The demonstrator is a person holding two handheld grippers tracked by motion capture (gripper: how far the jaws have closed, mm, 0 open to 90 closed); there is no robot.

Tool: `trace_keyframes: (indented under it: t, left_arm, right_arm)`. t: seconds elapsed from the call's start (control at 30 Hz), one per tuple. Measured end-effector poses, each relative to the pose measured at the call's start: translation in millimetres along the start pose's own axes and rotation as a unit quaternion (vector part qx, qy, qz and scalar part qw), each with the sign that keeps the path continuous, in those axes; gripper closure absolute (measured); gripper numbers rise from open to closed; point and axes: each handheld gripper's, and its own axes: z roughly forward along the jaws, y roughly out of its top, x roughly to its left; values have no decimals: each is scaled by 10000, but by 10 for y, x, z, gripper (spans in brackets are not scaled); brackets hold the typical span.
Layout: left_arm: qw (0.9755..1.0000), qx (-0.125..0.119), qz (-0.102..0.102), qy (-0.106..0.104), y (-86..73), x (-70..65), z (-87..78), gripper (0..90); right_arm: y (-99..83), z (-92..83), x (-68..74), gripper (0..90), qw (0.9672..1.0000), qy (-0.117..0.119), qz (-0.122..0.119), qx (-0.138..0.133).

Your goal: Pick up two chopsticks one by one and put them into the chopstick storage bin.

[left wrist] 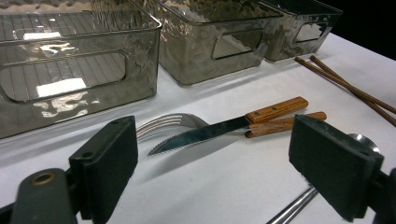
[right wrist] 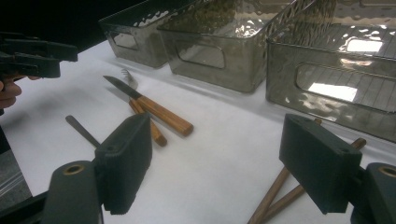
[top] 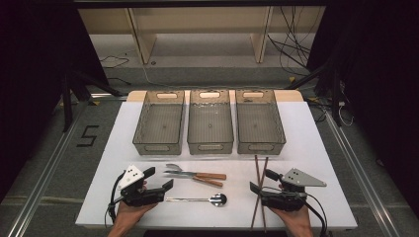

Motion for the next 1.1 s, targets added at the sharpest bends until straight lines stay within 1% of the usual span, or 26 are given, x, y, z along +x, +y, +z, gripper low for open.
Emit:
trace_keyframes:
  t: [0.1, 0.13, 0.2, 0.23, 0.37, 0.47, 0.57, 0.63, 0.7, 0.77, 0.87, 0.9, 0.93, 0.97, 1.03, 1.1]
  left_arm:
    - [10000, 1, 2, 2, 0, 0, -2, 153]
    - [10000, -1, 3, 0, 1, 0, -3, 153]
    - [10000, -2, 4, -3, 0, -2, -1, 153]
    - [10000, 8, 11, -2, -1, -1, 0, 153]
    - [10000, 11, 12, 1, 0, 1, 2, 153]
    - [10000, 17, 22, 3, -1, 1, 4, 153]
    - [10000, 16, 22, 10, -3, -2, 6, 153]
    - [10000, 19, 17, 13, -4, 0, 8, 153]
    - [10000, 16, 16, 13, -3, 1, 6, 153]
    - [10000, 15, 29, 15, -1, 3, 6, 153]
    - [10000, 15, 28, 14, -1, 0, 7, 153]
    - [10000, 15, 40, 24, -1, 0, 6, 153]
    - [10000, 11, 48, 34, 0, 2, 4, 153]
    - [10000, -8, 17, 34, 1, 6, 3, 153]
    - [10000, 0, 21, 32, 0, 9, 1, 153]
    - [10000, -9, -2, 30, 0, 9, 3, 153]
  right_arm:
    - [7, -1, -1, 266, 10000, -7, -8, 20]
    - [17, -4, -4, 270, 10000, -26, -14, 76]
    - [22, -3, -5, 271, 9999, -44, -23, 95]
    - [42, -4, -11, 271, 9998, -60, -34, 165]
    - [84, -10, -12, 286, 9994, -153, -104, 303]
    - [112, 3, -20, 305, 9984, -204, -154, 513]
    - [154, 19, -31, 312, 9959, -251, -275, 818]
    - [193, 27, -44, 320, 9950, -258, -289, 923]
    - [243, 39, -54, 333, 9939, -296, -249, 1031]
    - [295, 64, -69, 347, 9920, -330, -276, 1184]
    - [362, 117, -73, 356, 9865, -445, -353, 1536]
    - [379, 134, -78, 369, 9853, -449, -351, 1612]
    - [379, 134, -78, 369, 9853, -449, -351, 1612]
    - [406, 165, -87, 396, 9836, -443, -345, 1715]
    - [428, 195, -93, 405, 9813, -466, -333, 1840]
    - [443, 231, -104, 418, 9778, -501, -345, 2007]
